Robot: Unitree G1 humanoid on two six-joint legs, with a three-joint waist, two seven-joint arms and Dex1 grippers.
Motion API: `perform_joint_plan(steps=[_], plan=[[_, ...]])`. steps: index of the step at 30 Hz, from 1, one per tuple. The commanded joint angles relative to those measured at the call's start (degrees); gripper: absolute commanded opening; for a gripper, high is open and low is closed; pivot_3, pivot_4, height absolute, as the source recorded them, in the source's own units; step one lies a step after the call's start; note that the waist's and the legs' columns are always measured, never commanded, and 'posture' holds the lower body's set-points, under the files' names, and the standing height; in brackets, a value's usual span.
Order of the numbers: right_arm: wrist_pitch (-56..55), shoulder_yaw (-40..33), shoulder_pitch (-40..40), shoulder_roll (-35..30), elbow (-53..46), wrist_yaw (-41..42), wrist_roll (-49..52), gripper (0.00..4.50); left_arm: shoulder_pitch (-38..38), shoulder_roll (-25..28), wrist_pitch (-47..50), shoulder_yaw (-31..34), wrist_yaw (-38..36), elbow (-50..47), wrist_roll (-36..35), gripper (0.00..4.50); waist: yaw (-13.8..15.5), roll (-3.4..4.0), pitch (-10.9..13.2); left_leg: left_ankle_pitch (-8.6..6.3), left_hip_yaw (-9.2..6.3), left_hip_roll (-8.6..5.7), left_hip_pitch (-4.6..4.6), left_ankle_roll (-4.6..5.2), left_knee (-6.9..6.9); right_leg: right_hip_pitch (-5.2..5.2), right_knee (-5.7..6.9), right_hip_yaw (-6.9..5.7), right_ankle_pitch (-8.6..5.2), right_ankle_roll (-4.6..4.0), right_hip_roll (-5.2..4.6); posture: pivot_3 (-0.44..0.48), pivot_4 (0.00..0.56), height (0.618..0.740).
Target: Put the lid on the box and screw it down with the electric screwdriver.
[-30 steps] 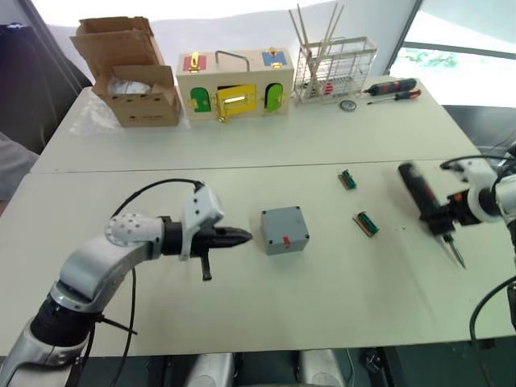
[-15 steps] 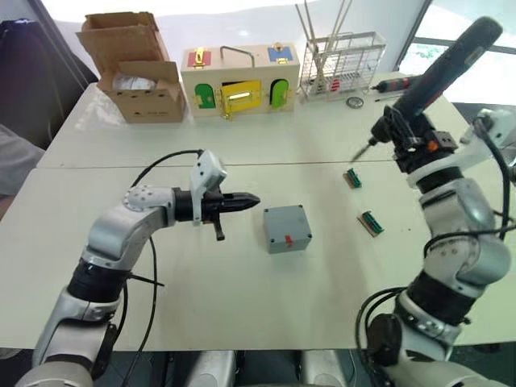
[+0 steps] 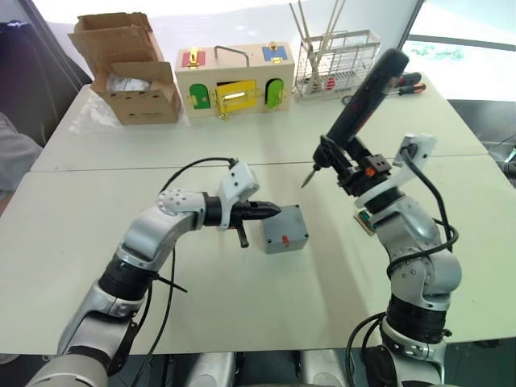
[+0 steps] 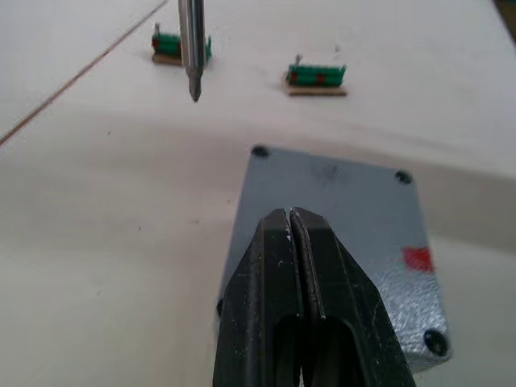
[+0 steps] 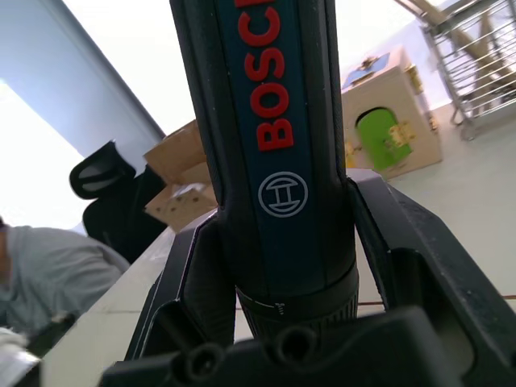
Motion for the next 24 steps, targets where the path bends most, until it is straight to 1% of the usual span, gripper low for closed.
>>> perform_joint_plan(steps=[1, 8, 14, 24], plan=[[-1.0, 1.2, 0.0, -1.1, -3.6, 0.4, 3.0, 1.87, 0.7, 0.1, -0.8, 0.1, -0.2, -0.6, 1.1, 0.0, 0.1, 0.0, 0.0, 0.0, -0.01, -0.01, 0.0, 0.0, 0.0, 0.01, -0.01, 0.0, 0.0, 0.0, -0.01, 0.0, 0.15, 0.74], [-0.4, 1.0, 2.6, -1.7, -4.7, -1.3, 6.9, 1.87, 1.4, -1.5, -0.9, -0.9, 0.0, -0.4, 2.0, 0.0, 0.2, 0.0, 0.0, 0.0, -0.01, -0.01, 0.01, 0.0, 0.02, 0.05, -0.02, 0.0, 0.0, 0.0, -0.01, 0.0, 0.15, 0.74], [0.1, -1.5, 3.9, -2.7, -6.5, -4.3, 11.4, 1.87, 1.2, -2.2, -0.8, -1.4, -1.0, -0.3, 2.7, 0.0, 0.2, 0.0, 0.0, 0.0, -0.01, -0.01, 0.02, 0.0, 0.02, 0.06, -0.02, 0.0, 0.0, 0.0, -0.01, 0.0, 0.15, 0.74], [0.4, -0.6, 5.4, -4.7, -8.0, -6.4, 14.7, 1.87, 0.9, -2.7, -1.7, -1.8, -2.3, 0.9, 3.4, 0.0, 0.2, 0.0, 0.0, 0.0, 0.0, -0.01, 0.03, 0.01, 0.02, 0.08, -0.02, 0.0, 0.0, 0.0, -0.01, 0.0, 0.15, 0.74]])
